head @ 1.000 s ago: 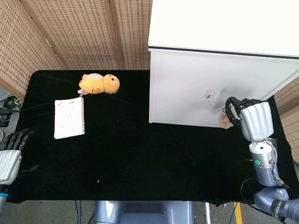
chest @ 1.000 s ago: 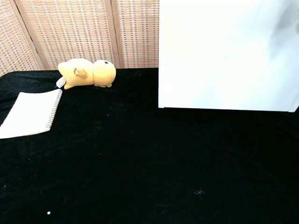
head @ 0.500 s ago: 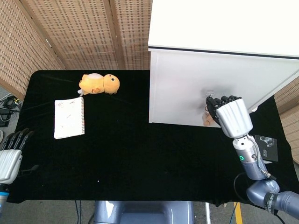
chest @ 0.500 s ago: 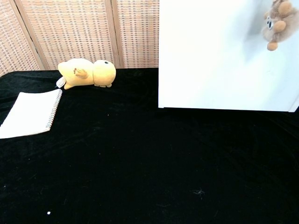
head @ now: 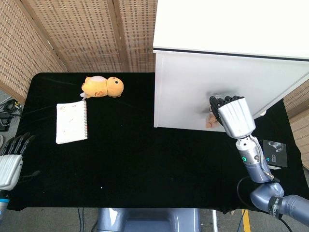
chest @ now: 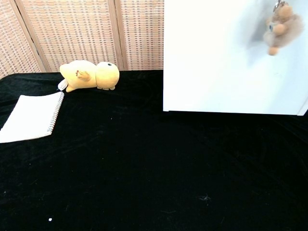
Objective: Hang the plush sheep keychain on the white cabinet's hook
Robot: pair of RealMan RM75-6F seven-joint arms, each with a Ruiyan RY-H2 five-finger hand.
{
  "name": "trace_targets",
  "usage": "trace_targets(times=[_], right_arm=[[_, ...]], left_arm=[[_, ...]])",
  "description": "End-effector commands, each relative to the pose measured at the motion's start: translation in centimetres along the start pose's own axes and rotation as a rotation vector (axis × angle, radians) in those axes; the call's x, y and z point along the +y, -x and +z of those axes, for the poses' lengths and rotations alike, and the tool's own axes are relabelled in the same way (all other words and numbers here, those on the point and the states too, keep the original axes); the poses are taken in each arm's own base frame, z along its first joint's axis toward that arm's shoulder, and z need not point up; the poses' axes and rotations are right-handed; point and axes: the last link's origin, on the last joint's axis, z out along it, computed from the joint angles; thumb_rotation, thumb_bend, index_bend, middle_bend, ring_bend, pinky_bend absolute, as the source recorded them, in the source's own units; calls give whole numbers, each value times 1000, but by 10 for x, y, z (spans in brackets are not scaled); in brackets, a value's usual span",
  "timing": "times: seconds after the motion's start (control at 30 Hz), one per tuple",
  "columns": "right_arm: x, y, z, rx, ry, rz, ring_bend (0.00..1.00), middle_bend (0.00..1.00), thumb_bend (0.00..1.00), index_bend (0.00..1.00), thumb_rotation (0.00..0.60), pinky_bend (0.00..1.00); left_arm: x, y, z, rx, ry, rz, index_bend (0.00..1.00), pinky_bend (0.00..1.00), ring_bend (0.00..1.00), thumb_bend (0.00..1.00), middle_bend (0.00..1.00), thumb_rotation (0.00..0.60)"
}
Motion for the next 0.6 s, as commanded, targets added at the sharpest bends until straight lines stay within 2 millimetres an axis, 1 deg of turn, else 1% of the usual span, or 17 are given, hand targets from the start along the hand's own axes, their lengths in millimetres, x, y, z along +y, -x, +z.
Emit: trace_targets(times=[0.03, 0.6], right_arm=[[2, 1, -1, -4, 6, 0, 894, 925, 622, 733, 600, 1000], [10, 1, 0, -8, 18, -38, 894, 925, 618, 735, 600, 1000]], left_arm=[[0, 0, 0, 0, 1, 0, 0, 0, 0, 0, 0, 600], [0, -1, 0, 1, 1, -1, 0, 0, 0, 0, 0, 600]])
